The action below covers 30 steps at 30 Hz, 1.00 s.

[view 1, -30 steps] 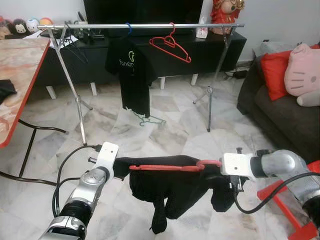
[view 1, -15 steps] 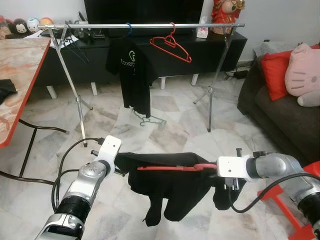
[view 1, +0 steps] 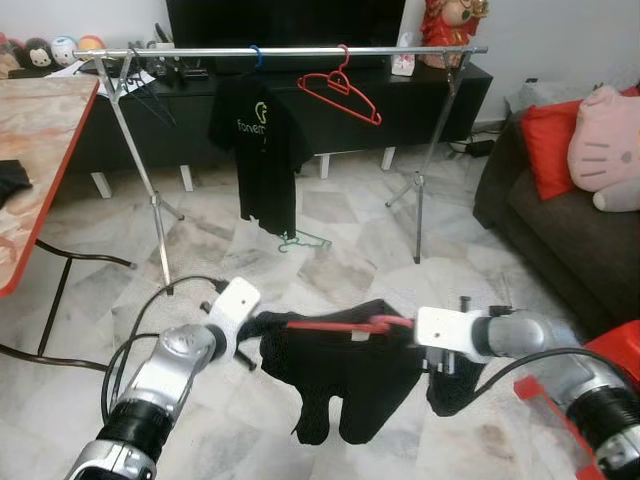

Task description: Hang hanger

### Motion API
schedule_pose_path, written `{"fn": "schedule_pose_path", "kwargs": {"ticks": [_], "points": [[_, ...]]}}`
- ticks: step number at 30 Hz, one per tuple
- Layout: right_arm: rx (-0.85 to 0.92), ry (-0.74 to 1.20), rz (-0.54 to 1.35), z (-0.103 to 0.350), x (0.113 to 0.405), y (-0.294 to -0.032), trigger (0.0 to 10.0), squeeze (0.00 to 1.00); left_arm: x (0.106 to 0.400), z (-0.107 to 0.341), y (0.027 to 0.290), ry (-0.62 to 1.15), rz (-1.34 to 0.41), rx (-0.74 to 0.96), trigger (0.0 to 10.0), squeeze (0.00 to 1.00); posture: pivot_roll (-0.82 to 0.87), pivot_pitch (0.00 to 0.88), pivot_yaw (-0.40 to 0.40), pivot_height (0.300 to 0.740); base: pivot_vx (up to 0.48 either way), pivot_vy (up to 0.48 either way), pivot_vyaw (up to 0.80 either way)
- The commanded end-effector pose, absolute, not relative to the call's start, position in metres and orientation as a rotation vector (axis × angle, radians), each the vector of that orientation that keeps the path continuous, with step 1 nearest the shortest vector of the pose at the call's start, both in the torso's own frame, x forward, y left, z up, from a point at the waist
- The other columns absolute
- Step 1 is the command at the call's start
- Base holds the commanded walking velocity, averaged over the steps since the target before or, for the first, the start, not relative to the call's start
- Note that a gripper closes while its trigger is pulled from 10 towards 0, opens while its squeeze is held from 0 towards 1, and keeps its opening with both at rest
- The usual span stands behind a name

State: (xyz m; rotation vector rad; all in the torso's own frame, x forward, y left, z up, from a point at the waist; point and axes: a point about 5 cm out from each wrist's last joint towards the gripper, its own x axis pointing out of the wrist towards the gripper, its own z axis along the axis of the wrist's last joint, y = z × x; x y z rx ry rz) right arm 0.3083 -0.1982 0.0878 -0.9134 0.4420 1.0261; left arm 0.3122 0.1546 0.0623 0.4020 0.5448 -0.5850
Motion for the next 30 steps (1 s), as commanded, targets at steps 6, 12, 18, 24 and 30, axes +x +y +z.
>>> {"fn": "schedule_pose_path", "kwargs": {"ticks": [6, 12, 18, 24, 30], "points": [[-0.879, 0.369, 1.014, 0.111, 0.313, -0.203, 0.0, 0.00, 0.312, 0.058, 0.151, 0.555, -0.560, 0.467, 10.0, 0.00, -0.08, 0.000, -0.072, 0.740, 0.000, 0.000, 0.00], [-0.849, 0.403, 1.113, 0.110, 0.303, -0.204, 0.0, 0.00, 0.317, 0.059, 0.155, 0.534, -0.507, 0.506, 10.0, 0.00, -0.08, 0.000, -0.077, 0.740, 0.000, 0.000, 0.00], [-0.928, 0.484, 1.194, 0.101, 0.291, -0.210, 0.0, 0.00, 0.334, 0.076, 0.165, 0.425, -0.332, 0.469, 10.0, 0.00, -0.08, 0.000, -0.077, 0.740, 0.000, 0.000, 0.00], [-0.982, 0.538, 1.218, 0.095, 0.287, -0.216, 0.0, 0.00, 0.340, 0.086, 0.168, 0.365, -0.262, 0.437, 10.0, 0.00, -0.08, 0.000, -0.080, 0.740, 0.000, 0.000, 0.00], [-0.969, 0.528, 1.196, 0.101, 0.289, -0.219, 0.0, 0.00, 0.338, 0.077, 0.172, 0.389, -0.269, 0.491, 10.0, 0.00, -0.08, 0.000, -0.081, 0.740, 0.000, 0.000, 0.00]]}}
